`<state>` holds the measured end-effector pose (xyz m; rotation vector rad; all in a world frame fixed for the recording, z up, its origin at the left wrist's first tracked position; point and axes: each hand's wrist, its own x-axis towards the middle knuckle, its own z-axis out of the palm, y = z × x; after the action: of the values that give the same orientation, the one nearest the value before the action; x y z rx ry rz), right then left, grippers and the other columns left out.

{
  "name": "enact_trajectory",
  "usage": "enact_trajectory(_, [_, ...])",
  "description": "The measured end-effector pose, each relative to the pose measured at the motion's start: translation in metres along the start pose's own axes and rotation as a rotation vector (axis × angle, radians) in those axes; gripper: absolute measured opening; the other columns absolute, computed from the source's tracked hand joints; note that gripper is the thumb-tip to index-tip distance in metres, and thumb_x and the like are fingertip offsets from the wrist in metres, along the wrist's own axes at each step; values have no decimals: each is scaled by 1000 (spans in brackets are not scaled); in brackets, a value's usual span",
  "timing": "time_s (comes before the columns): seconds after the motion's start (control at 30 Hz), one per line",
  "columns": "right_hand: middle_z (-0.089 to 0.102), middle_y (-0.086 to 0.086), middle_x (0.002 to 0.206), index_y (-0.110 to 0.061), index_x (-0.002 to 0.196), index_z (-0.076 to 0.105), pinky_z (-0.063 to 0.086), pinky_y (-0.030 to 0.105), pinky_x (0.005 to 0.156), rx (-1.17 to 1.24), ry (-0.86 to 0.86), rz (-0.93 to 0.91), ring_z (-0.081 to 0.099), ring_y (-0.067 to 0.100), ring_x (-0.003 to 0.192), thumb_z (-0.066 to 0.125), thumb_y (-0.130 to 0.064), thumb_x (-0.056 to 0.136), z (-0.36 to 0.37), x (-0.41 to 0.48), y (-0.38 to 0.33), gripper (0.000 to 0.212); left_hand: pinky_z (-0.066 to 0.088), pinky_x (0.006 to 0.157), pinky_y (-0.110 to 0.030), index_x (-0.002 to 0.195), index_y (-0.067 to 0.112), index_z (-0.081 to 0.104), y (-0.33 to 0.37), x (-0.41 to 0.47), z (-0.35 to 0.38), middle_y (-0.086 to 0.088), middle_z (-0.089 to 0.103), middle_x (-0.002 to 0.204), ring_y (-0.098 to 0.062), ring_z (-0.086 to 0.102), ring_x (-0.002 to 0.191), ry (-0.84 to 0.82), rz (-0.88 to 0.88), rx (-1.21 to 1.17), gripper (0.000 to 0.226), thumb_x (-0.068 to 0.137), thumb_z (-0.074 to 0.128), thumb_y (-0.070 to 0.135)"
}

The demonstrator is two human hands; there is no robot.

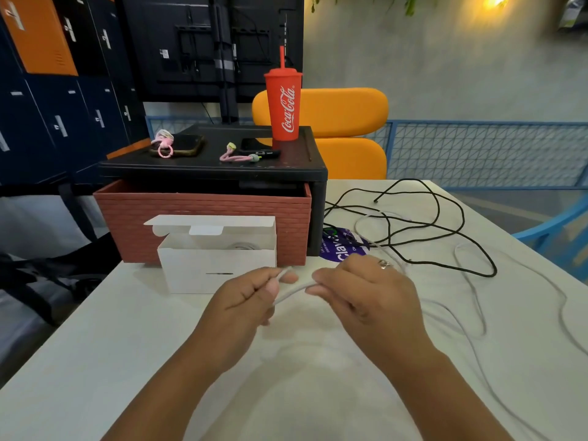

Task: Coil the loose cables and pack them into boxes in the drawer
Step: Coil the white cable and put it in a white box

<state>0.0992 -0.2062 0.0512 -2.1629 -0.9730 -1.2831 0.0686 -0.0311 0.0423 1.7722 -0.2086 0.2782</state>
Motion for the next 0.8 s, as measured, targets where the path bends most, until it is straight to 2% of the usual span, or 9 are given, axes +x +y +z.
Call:
enact_trajectory(0.1, [58, 3, 61, -10, 81, 75, 41, 26, 46, -28, 140, 11, 49, 24, 50, 60, -25, 87, 0, 1, 4, 21, 36, 48, -19, 76, 21, 75, 10, -2, -1, 9, 31, 44, -5, 31, 42, -112, -77, -216, 34, 82, 46, 38])
enact_trajectory(0.2, [63, 2, 69, -17, 84, 75, 40, 33, 66, -158, 237, 24, 51, 23, 60, 68, -14, 82, 6, 0, 13, 7, 34, 44, -20, 75, 13, 74, 13, -3, -5, 12, 26, 46, -5, 23, 39, -214, -140, -509, 38, 64, 73, 50])
enact_trajectory(0.27, [65, 2, 74, -21, 82, 75, 33, 35, 75, -248, 282, 77, 47, 19, 71, 72, -10, 77, 10, -1, 16, 12, 36, 42, -19, 80, 11, 74, 11, -3, -7, 12, 28, 46, -3, 24, 37, -291, -186, -636, 49, 52, 83, 50])
enact_trajectory(0.37, [67, 3, 80, -21, 82, 76, 27, 32, 78, -242, 289, 162, 43, 18, 80, 72, -5, 72, 14, -3, 15, 19, 40, 41, -19, 84, 10, 74, 12, -5, -7, 10, 33, 43, -1, 28, 33, -391, -238, -741, 45, 53, 87, 40])
enact_trajectory(0.5, [64, -4, 80, -22, 90, 70, 38, 33, 75, 83, 118, 281, 47, 8, 77, 50, -18, 87, 21, -6, 4, 21, 44, 41, -20, 86, 9, 73, 16, -5, -5, 6, 39, 44, -2, 34, 32, -374, -243, -865, 40, 59, 85, 35])
enact_trajectory(0.6, [61, -12, 77, -33, 97, 58, 45, 28, 71, 395, -60, 454, 51, 3, 75, 38, -33, 90, 22, -6, -10, 22, 46, 39, -22, 78, 11, 73, 21, -3, 1, 3, 38, 46, -5, 35, 34, -210, -237, -853, 14, 75, 71, 25])
enact_trajectory(0.63, [60, -13, 76, -37, 97, 59, 45, 21, 68, 522, -102, 507, 53, 2, 73, 38, -36, 89, 21, -6, -14, 22, 46, 39, -23, 75, 13, 73, 23, -3, 3, 2, 38, 47, -6, 35, 35, -155, -249, -839, 14, 79, 66, 23])
enact_trajectory(0.7, [57, -18, 69, -40, 89, 63, 41, 11, 64, 742, -155, 586, 52, 0, 67, 42, -34, 89, 19, -4, -22, 22, 46, 41, -23, 71, 14, 72, 23, -2, 5, 1, 39, 49, -8, 38, 37, -81, -260, -811, 30, 85, 53, 32])
enact_trajectory(0.8, [56, -22, 64, -23, 91, 67, 38, 8, 63, 881, -181, 651, 51, -4, 64, 41, -29, 89, 18, -4, -27, 26, 50, 48, -24, 67, 17, 72, 22, -2, 9, -1, 43, 51, -9, 42, 42, -11, -247, -686, 35, 80, 44, 35])
